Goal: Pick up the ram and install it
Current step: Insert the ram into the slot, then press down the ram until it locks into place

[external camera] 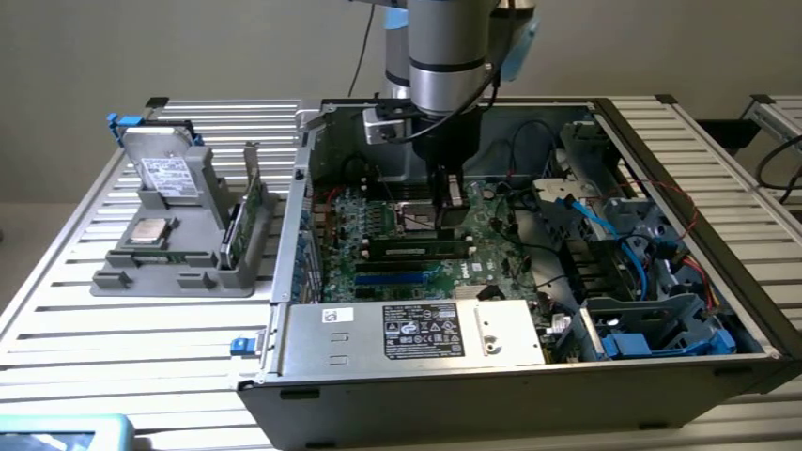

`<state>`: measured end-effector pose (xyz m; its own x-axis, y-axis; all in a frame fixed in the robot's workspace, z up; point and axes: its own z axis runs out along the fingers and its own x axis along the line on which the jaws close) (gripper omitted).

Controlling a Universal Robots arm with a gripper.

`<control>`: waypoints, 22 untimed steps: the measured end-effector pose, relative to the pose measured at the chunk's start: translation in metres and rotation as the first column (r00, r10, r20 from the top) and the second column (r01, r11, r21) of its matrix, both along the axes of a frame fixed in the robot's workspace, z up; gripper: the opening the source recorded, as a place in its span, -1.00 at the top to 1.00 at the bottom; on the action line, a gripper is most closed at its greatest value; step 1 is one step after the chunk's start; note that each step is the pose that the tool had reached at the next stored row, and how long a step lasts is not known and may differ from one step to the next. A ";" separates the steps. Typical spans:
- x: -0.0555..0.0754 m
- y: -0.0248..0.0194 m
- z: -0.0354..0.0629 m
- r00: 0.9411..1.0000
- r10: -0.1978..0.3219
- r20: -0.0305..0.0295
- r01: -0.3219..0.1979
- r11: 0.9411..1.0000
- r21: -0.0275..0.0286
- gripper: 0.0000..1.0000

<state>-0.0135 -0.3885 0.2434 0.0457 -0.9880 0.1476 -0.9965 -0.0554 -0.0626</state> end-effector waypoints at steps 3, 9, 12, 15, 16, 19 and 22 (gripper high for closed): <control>0.007 0.0000 0.0026 1.000 0.000 -0.017 0.000 1.000 0.000 0.44; 0.009 0.0000 0.0028 1.000 0.000 -0.029 0.000 1.000 0.000 0.44; 0.009 0.0000 0.0028 1.000 0.000 -0.029 0.000 1.000 0.000 0.44; 0.009 0.0000 0.0028 1.000 0.000 -0.029 0.000 1.000 0.000 0.44; 0.009 0.0000 0.0028 1.000 0.000 -0.029 0.000 1.000 0.000 0.44; 0.009 0.0000 0.0028 1.000 0.000 -0.029 0.000 1.000 0.000 0.61; 0.009 0.0001 0.0027 1.000 0.000 -0.029 0.000 1.000 -0.001 0.79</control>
